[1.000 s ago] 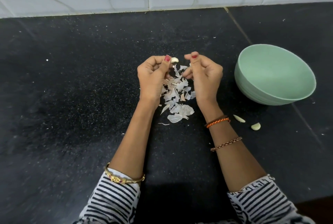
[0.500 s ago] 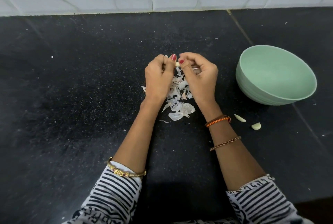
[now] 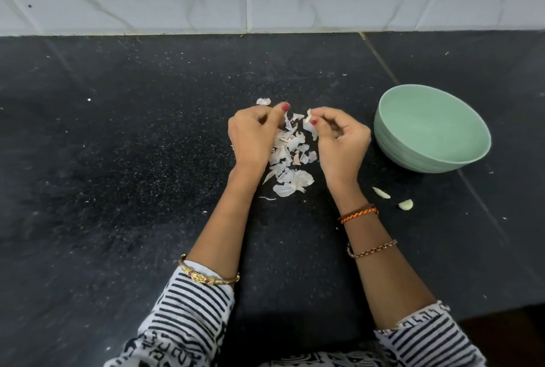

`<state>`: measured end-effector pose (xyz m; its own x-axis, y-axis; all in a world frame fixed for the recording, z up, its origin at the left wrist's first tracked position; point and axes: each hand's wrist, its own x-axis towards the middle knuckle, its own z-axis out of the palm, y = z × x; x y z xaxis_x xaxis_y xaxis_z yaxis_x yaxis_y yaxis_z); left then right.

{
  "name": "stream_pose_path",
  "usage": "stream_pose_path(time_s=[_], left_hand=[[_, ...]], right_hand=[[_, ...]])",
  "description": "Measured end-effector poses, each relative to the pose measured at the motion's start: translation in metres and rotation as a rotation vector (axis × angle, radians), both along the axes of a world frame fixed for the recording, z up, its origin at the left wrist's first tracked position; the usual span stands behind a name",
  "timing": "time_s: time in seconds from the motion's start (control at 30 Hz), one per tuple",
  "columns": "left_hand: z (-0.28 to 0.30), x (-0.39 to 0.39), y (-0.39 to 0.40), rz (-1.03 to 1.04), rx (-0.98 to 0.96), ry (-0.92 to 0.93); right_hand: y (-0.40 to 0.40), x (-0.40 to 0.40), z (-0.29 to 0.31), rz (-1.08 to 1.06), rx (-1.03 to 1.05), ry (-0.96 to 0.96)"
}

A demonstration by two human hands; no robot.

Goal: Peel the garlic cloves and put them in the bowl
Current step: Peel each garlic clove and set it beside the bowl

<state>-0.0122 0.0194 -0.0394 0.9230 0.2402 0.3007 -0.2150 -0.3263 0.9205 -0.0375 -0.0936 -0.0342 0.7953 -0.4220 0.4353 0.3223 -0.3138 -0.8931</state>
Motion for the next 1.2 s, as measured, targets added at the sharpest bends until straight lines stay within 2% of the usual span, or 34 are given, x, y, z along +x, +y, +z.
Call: stream_pose_path(time_s=[0.1,0.3,0.5,0.6,0.7,0.93,1.2], left_hand=[[-0.003,-0.003,-0.009,-0.047,0.078,0.004],[-0.001,-0.016,-0.018,-0.016,0.22,-0.153],[-0.008,-0.035,-0.025,-0.075,0.329,-0.189],[-0.006,-0.038,-0.027,-0.083,0.374,-0.178],[-0.008,-0.038,-0.025,-0.085,0.388,-0.151],[-0.005,-0.045,-0.017,-0.073,0.322,-0.134],[-0.005,-0.04,-0.014,-0.068,0.27,-0.087]], right_hand=[[-0.006,-0.014,-0.001,-0.096,-0.002,-0.011],[-0.026,-0.037,-0.006,-0.189,-0.02,0.064],[-0.046,-0.084,-0.013,-0.378,-0.375,0.036],[-0.055,-0.1,-0.017,-0.49,-0.453,0.052],[-0.06,-0.114,-0.017,-0.538,-0.428,0.126],[-0.063,-0.118,-0.013,-0.493,-0.358,0.417],[-0.056,-0.116,-0.009,-0.478,-0.321,0.33]])
